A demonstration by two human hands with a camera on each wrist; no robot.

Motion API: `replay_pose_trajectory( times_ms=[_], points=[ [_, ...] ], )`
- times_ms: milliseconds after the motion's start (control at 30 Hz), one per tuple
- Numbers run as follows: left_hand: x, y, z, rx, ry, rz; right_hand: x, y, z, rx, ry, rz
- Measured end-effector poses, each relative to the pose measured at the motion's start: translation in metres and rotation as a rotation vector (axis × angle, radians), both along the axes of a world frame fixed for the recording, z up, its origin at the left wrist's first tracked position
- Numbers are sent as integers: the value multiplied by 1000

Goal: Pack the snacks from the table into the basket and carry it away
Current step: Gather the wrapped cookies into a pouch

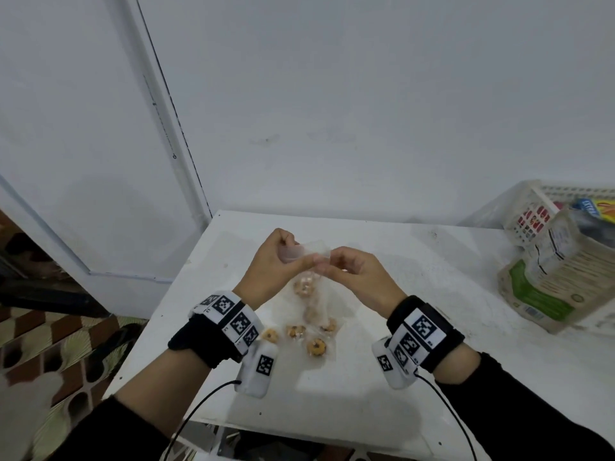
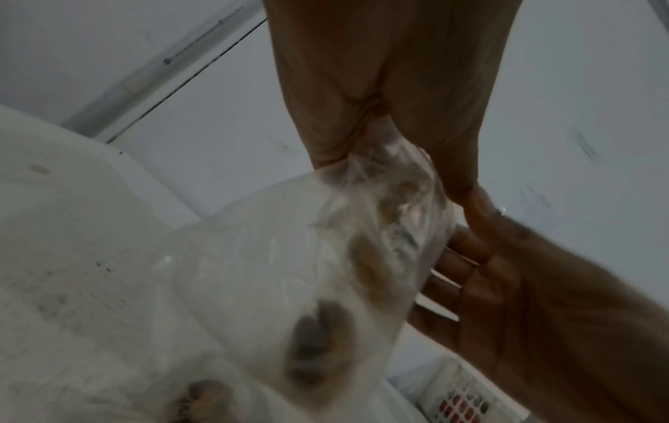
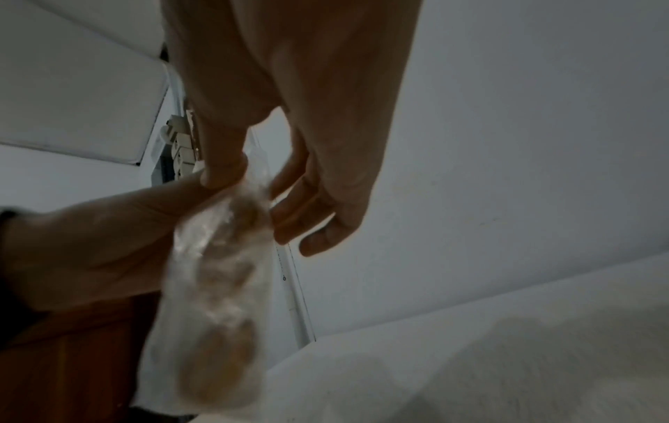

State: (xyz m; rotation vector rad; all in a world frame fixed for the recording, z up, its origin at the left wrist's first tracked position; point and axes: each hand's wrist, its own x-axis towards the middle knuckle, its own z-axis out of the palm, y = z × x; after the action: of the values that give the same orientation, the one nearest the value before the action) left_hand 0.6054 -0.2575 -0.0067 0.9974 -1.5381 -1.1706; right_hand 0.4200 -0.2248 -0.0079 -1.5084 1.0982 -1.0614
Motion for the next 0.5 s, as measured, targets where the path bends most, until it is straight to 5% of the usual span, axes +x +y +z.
replay_pose_trajectory(
  times_ms=[267, 500],
  points=[
    [2, 3, 8, -223, -235, -17, -16, -3, 4, 39, -30, 5],
    [0, 3, 9, -26, -165, -57, -18, -6, 1, 19, -88, -204]
  ],
)
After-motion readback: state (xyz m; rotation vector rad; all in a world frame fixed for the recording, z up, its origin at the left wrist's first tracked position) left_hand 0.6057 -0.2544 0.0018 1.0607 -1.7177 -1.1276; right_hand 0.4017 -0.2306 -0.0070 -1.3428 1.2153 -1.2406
